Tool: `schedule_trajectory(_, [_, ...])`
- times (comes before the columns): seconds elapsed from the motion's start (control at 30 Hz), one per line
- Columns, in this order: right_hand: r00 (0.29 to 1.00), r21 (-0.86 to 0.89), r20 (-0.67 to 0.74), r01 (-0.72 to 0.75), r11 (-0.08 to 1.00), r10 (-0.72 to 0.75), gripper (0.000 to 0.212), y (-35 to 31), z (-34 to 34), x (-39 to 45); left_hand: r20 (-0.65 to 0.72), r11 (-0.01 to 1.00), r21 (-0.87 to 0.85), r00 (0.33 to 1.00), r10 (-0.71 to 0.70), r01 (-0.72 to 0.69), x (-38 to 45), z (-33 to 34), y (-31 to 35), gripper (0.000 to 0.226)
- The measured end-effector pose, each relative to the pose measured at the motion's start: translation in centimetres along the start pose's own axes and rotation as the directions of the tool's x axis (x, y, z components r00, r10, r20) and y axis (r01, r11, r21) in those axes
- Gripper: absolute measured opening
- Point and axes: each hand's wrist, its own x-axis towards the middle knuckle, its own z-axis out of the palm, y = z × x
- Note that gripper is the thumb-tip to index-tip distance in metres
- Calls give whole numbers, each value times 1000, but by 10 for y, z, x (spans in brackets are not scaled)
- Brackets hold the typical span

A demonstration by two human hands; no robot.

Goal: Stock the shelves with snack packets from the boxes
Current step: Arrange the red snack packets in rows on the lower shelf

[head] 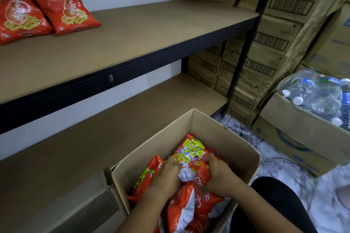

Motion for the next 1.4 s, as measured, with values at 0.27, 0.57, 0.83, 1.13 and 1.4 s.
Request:
schedule_trajectory(0.27, [984,151,-132,138,979,-118,66,-38,-55,3,-117,729,-684,991,-71,-29,-35,-79,-24,61])
schedule_trajectory(0.57, [885,402,-220,465,789,-409,44,-133,-117,-23,-301,394,-902,914,-273,-179,-96,-181,11,29])
schedule_trajectory(0.83, [738,442,-297,669,598,-606,40,-210,-164,-70,-419,571,-775,897,-141,-271,-166,-258,16,89])
schedule_trajectory(1.13, [598,483,-329,771,414,-731,48,-298,-175,-88,-654,498,-751,596,-466,-435,-225,-329,5,78])
schedule_trajectory(1.4, [497,609,-363,767,203,-788,48,-389,-153,-77,-671,360,-717,454,-586,-597,-274,-380,-34,56])
